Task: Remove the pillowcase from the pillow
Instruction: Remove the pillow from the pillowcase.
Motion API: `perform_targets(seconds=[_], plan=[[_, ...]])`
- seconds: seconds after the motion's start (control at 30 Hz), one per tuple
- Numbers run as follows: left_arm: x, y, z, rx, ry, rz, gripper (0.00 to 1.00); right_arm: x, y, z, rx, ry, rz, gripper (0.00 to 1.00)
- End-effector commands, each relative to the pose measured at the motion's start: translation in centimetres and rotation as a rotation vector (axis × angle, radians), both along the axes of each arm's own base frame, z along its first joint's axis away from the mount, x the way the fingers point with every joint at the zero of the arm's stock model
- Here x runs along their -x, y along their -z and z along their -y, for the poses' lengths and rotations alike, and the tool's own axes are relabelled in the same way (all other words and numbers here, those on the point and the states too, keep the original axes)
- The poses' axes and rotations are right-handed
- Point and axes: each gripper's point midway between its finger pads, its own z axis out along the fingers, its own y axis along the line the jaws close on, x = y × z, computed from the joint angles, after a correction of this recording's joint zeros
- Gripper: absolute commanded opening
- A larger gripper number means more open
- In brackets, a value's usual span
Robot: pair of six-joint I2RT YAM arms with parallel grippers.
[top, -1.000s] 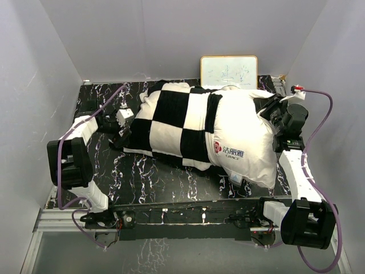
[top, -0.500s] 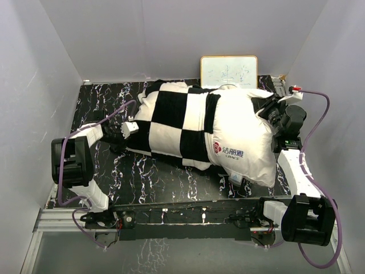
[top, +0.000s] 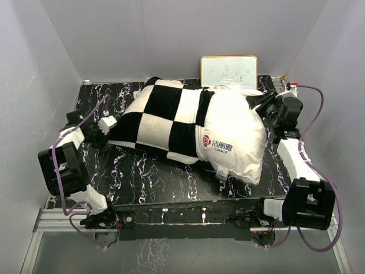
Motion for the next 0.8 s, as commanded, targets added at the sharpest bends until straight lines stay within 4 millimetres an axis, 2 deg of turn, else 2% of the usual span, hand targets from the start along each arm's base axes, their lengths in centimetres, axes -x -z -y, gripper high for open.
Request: perform_targets(seconds=[0.0,0.1,0.23,0.33,0.4,0.43,0.53,0.63,0.67,0.77], plan=[[0.6,-3.0,-10.1,-0.214,-0.129,0.081,0.0,-2.0,-9.4,4.1,-0.104,0.151,0.229,0.08],[1.2,-3.6,-12.7,-0.232,-0.164,0.088,0.0,-2.2,-9.8,4.9,-0.098,0.197,0.237,0.08],[1.9,-3.4,-15.8,-0.33,-0.16,0.12,0.0,-2.7,-10.5,5.8,-0.029,0.23,0.237,0.08],[2.1,-3.3,-16.9,-0.38,-0.148,0.132,0.0,-2.9,-10.8,5.6,-0.006,0.217,0.235,0.08],[2.1,-3.4,-16.6,-0.366,-0.146,0.143,0.0,-3.1,-10.4,5.0,0.012,0.202,0.223,0.08],[2.0,-3.6,-16.2,-0.348,-0.145,0.151,0.0,-3.3,-10.0,4.0,0.032,0.175,0.216,0.08],[1.4,-4.5,-14.2,-0.285,-0.149,0.166,0.0,-4.4,-7.5,-1.1,0.157,0.053,0.155,0.08],[0.6,-5.6,-11.6,-0.198,-0.175,0.141,0.0,-4.9,-5.3,-3.7,0.177,0.034,0.099,0.08],[0.4,-6.1,-10.7,-0.16,-0.187,0.13,0.0,-4.9,-4.6,-4.2,0.177,0.021,0.081,0.13],[0.0,-7.2,-8.3,-0.078,-0.199,0.097,0.0,-4.7,-3.0,-5.6,0.249,-0.014,0.032,0.34]])
